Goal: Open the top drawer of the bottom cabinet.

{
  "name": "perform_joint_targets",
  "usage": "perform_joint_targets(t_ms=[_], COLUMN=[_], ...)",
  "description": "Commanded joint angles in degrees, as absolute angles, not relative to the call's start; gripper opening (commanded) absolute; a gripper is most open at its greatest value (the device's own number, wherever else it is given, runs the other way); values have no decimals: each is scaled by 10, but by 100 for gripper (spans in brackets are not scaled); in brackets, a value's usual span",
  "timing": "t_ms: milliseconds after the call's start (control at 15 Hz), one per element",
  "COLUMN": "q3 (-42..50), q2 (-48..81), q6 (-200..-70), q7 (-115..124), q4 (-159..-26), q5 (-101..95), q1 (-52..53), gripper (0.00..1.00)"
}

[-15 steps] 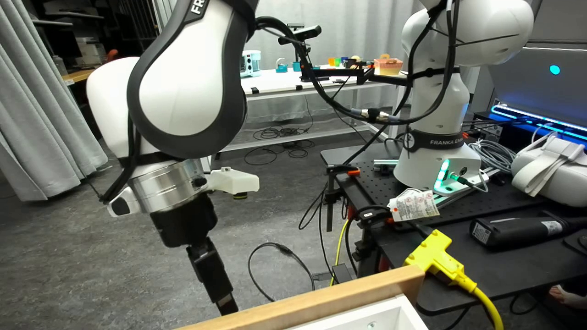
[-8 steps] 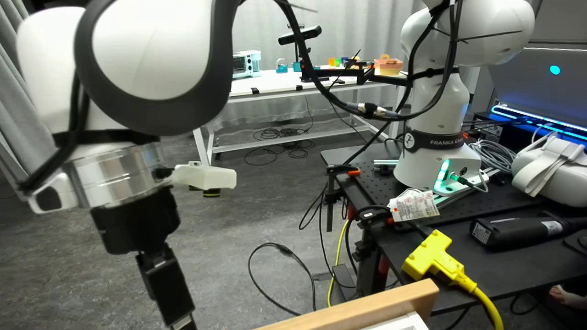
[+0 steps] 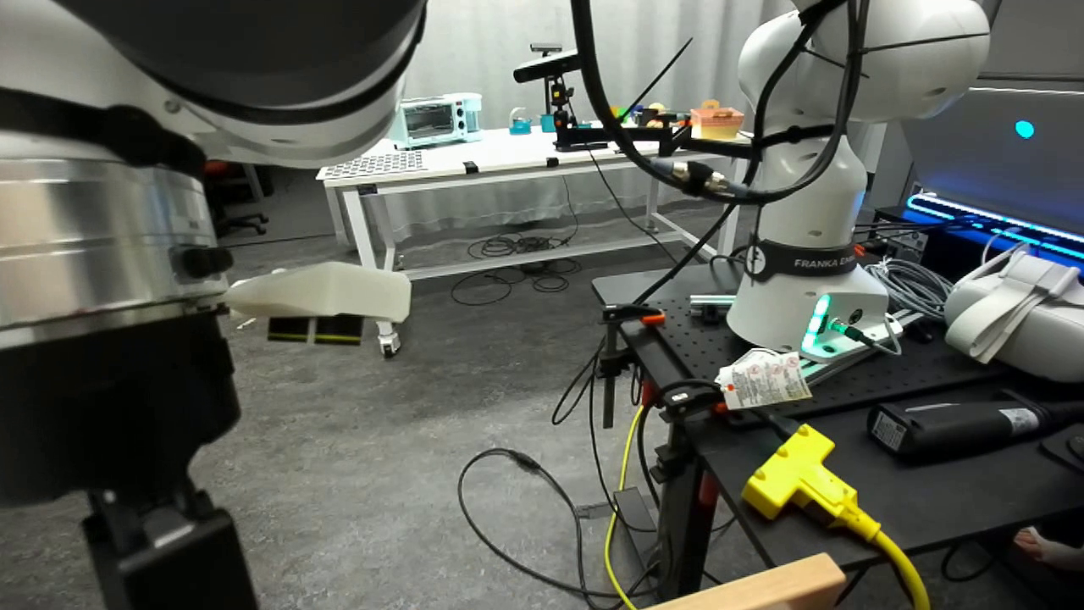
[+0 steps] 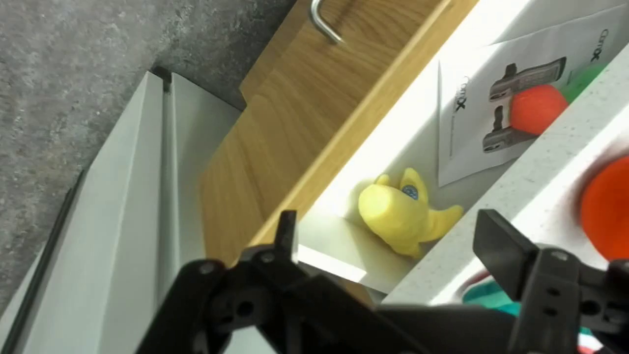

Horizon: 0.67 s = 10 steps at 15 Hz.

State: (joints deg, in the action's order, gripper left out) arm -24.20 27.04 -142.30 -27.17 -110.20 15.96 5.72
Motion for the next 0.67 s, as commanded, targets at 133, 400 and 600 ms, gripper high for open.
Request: perform_joint_targets(t_ms=[133, 400, 600], q3=[-286, -292, -277], q2=[311, 338, 346], q6=[-1416, -1409, -1407], q7=[-369, -397, -400], q4=[-1083, -1078, -1084], q5=[189, 181, 158], q1=[53, 55, 63], gripper=[43, 12, 0])
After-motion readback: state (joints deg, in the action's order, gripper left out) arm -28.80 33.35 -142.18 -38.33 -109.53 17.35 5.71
